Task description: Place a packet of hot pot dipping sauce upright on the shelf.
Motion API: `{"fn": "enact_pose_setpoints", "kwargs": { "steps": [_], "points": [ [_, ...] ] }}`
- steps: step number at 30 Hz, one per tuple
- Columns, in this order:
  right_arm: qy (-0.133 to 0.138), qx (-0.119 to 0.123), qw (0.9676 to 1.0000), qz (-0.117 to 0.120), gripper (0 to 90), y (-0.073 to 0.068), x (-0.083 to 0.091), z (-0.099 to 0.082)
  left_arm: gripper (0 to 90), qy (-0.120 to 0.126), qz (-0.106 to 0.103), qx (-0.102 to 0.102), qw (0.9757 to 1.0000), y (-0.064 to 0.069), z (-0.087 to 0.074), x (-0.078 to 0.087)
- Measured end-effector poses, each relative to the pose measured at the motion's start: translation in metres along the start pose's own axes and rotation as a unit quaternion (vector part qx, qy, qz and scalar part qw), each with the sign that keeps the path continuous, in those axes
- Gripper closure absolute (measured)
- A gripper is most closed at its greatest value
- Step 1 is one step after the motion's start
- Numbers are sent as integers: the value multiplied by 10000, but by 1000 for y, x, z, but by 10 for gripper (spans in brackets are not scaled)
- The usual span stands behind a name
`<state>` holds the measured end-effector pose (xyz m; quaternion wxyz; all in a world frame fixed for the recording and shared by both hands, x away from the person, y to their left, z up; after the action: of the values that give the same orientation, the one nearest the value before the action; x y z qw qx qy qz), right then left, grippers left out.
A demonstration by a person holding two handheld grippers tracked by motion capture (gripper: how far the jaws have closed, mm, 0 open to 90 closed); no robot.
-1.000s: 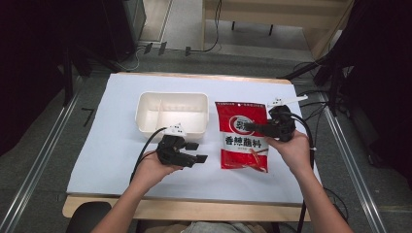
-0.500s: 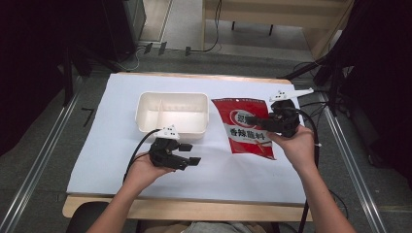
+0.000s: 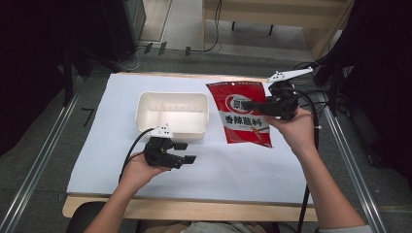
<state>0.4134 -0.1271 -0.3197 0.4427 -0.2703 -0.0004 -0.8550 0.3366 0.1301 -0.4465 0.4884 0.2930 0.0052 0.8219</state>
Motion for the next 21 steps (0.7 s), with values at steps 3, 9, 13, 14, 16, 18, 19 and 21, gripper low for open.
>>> {"fn": "enact_pose_setpoints", "kwargs": {
  "steps": [3, 9, 13, 14, 16, 18, 19, 21],
  "points": [
    [37, 6, 10000, 32, 900, -2, -1, 8, 364, -35, 20, -21, 10000, -1, -1, 0],
    [5, 68, 10000, 32, 900, -4, -3, 29, 364, -33, -10, 20, 10000, -1, -2, -1],
    [64, 146, 9999, 30, 900, -6, -4, 46, 363, -48, -42, 21, 10000, -1, -2, -1],
    [52, 155, 9999, 17, 900, -7, -5, 49, 363, -53, -46, 24, 10000, 0, -2, -1],
    [32, 176, 9998, 11, 900, -7, -9, 56, 363, -94, -29, -2, 10000, 0, -3, 0],
    [1, 141, 9999, -4, 900, -7, -11, 62, 363, -87, -23, -17, 10000, 0, -3, 1],
    [-4, 140, 9999, -2, 900, -7, -12, 65, 363, -81, -42, -20, 10000, 0, -4, 2],
    [18, 138, 9999, 5, 900, -7, -14, 72, 364, -63, -43, 9, 10000, 0, -4, 3]
  ]
}}
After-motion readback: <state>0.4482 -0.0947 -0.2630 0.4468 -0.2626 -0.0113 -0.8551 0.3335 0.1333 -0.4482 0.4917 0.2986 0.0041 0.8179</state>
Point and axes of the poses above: each handheld gripper's, and its own axes: x roughly backward along the jaws, z roughly out of its top, y roughly to its right, the point moved 6 cm from there along -x, roughly forward along the jaws, and after that the axes turned 8 degrees about y, right-handed, at the moved point
